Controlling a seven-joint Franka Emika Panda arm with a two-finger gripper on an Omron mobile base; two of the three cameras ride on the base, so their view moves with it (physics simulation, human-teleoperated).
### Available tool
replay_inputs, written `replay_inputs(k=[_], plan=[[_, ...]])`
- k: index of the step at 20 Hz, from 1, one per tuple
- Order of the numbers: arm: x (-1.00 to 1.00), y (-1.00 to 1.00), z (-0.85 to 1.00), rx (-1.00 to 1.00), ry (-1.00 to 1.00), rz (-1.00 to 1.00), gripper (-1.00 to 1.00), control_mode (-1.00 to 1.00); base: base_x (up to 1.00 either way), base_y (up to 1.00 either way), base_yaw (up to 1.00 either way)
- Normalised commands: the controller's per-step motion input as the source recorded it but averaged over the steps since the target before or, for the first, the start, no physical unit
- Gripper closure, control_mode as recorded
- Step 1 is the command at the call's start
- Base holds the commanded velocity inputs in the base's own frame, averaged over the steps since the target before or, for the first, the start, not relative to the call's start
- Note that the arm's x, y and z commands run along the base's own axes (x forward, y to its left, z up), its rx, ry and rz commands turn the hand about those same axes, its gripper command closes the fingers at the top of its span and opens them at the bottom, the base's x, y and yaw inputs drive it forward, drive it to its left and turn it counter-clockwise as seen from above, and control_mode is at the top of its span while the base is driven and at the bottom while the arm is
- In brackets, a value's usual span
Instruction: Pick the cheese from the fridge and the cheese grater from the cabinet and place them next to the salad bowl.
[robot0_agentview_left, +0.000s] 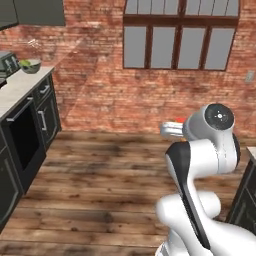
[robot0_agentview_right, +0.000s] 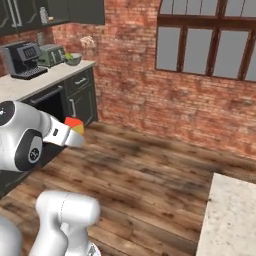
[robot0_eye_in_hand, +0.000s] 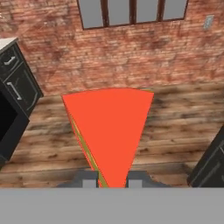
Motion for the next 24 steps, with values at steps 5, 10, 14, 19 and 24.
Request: replay_inputs(k=[5, 10, 14, 19, 24], plan=[[0.00, 0.00, 0.00, 0.00, 0.00, 0.00, 1.00, 1.00, 0.80, 0.10, 0.23], [0.00, 0.00, 0.00, 0.00, 0.00, 0.00, 1.00, 1.00, 0.84, 0.10, 0.24], [0.00, 0.00, 0.00, 0.00, 0.00, 0.00, 1.00, 1.00, 0.85, 0.17, 0.26], [0.00, 0.00, 0.00, 0.00, 0.00, 0.00, 1.00, 1.00, 0.87, 0.28, 0.30], [0.00, 0.00, 0.00, 0.00, 0.00, 0.00, 1.00, 1.00, 0.67, 0.35, 0.33]])
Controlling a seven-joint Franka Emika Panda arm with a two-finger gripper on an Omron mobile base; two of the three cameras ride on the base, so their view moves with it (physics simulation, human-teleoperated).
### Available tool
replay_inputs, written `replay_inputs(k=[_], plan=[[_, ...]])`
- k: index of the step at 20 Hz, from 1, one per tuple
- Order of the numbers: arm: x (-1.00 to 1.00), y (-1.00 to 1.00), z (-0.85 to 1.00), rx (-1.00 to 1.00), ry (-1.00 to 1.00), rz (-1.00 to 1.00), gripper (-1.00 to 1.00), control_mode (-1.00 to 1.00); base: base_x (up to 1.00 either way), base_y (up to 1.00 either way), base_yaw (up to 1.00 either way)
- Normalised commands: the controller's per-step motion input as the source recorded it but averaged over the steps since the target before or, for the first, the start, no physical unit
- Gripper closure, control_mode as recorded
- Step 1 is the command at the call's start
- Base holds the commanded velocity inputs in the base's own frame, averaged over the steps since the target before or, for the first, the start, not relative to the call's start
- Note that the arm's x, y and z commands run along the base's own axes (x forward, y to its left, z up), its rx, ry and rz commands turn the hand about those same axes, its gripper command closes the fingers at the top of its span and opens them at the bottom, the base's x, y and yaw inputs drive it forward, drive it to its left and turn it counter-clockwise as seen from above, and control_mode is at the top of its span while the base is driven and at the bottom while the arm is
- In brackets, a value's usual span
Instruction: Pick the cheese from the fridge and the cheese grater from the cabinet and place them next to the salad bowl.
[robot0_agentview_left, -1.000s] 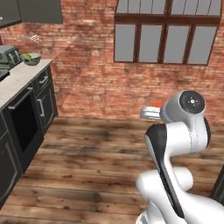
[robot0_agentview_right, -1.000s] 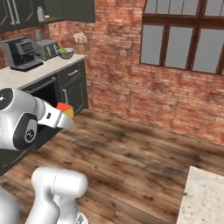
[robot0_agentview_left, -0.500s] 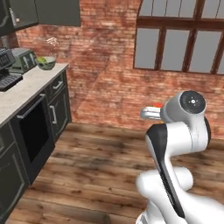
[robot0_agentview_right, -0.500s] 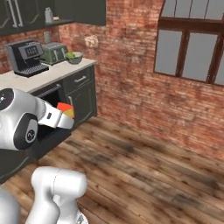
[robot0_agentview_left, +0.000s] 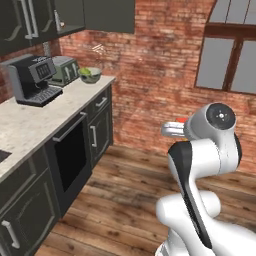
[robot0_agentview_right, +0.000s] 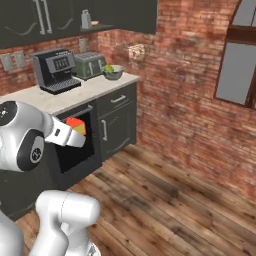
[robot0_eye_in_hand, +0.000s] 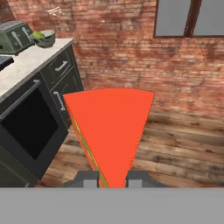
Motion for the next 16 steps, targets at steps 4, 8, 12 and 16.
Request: replay_inputs(k=[4, 8, 12, 16], plan=[[0.00, 0.00, 0.00, 0.00, 0.00, 0.00, 1.00, 1.00, 0.65, 0.20, 0.33], [0.00, 0.00, 0.00, 0.00, 0.00, 0.00, 1.00, 1.00, 0.48, 0.00, 0.37], [0.00, 0.00, 0.00, 0.00, 0.00, 0.00, 1.00, 1.00, 0.26, -0.02, 0.29], [0.00, 0.00, 0.00, 0.00, 0.00, 0.00, 1.00, 1.00, 0.30, -0.14, 0.29]])
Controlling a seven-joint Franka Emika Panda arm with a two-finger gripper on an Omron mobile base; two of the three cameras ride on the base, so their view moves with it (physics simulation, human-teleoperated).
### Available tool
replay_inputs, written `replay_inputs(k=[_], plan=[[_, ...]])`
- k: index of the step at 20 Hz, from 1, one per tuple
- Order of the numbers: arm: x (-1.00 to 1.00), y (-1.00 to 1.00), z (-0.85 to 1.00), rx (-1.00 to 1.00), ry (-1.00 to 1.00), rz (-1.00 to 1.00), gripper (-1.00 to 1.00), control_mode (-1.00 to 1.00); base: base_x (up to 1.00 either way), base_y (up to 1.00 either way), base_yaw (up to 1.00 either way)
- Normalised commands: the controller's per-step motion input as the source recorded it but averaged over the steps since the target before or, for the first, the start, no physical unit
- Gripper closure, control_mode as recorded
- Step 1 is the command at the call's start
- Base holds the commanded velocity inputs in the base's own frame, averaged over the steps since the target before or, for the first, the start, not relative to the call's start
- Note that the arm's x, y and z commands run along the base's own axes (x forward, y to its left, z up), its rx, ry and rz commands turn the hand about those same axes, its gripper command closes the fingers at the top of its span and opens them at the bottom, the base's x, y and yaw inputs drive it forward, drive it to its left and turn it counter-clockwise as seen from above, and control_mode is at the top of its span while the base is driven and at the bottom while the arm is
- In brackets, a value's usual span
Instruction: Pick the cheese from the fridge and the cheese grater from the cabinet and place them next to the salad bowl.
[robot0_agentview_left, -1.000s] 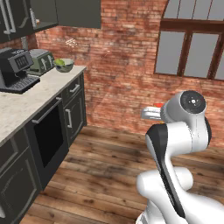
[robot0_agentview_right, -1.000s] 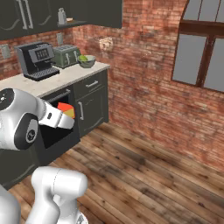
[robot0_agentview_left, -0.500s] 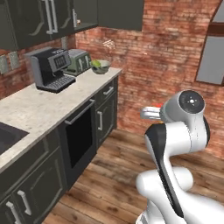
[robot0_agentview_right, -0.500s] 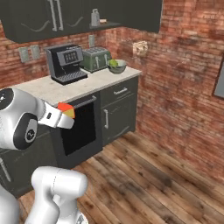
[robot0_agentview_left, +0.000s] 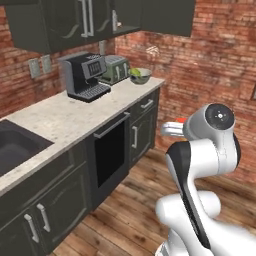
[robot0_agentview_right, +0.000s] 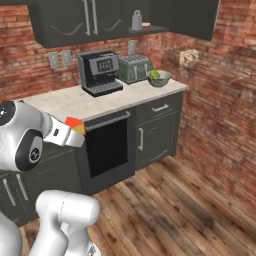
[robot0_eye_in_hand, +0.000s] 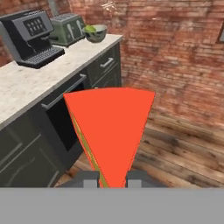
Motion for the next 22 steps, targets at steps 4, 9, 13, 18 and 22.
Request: replay_inputs(k=[4, 9, 13, 18, 22], plan=[[0.00, 0.00, 0.00, 0.00, 0.00, 0.00, 1.00, 1.00, 0.39, -0.23, 0.28], [0.00, 0.00, 0.00, 0.00, 0.00, 0.00, 1.00, 1.00, 0.48, -0.33, 0.29], [0.00, 0.00, 0.00, 0.00, 0.00, 0.00, 1.00, 1.00, 0.55, -0.45, 0.28], [0.00, 0.00, 0.00, 0.00, 0.00, 0.00, 1.00, 1.00, 0.54, -0.53, 0.26], [0.00, 0.00, 0.00, 0.00, 0.00, 0.00, 1.00, 1.00, 0.54, -0.51, 0.25]])
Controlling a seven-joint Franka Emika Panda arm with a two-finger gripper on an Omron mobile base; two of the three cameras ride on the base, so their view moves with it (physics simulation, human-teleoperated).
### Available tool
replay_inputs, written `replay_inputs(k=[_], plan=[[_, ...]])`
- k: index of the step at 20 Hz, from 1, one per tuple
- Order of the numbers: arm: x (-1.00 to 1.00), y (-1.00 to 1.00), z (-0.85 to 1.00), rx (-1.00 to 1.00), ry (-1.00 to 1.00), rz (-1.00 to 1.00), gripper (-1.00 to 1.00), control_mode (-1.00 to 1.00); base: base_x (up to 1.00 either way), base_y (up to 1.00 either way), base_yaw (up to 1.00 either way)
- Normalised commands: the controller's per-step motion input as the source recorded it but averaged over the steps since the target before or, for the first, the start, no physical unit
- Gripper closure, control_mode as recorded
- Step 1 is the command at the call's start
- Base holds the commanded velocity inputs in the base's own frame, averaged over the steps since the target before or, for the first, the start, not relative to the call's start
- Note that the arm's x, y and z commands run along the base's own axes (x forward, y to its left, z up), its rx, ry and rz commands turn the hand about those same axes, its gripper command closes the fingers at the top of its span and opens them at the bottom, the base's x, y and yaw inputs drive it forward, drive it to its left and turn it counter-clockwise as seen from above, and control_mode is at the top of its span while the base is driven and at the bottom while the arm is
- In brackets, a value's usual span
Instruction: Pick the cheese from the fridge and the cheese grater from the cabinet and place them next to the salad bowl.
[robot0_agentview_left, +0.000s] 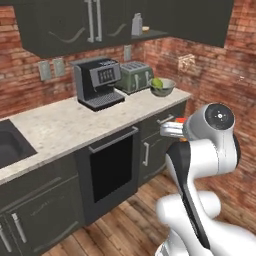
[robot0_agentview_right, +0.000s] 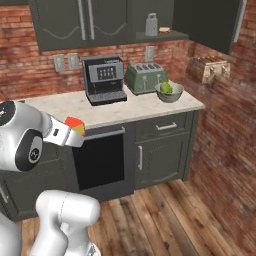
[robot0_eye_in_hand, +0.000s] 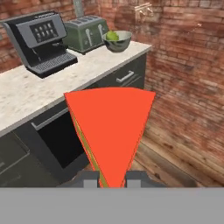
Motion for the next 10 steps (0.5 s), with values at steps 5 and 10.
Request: replay_inputs(k=[5, 10], plan=[[0.00, 0.00, 0.00, 0.00, 0.00, 0.00, 1.00, 1.00, 0.50, -0.37, 0.21], [0.00, 0.00, 0.00, 0.00, 0.00, 0.00, 1.00, 1.00, 0.57, -0.36, 0.20]])
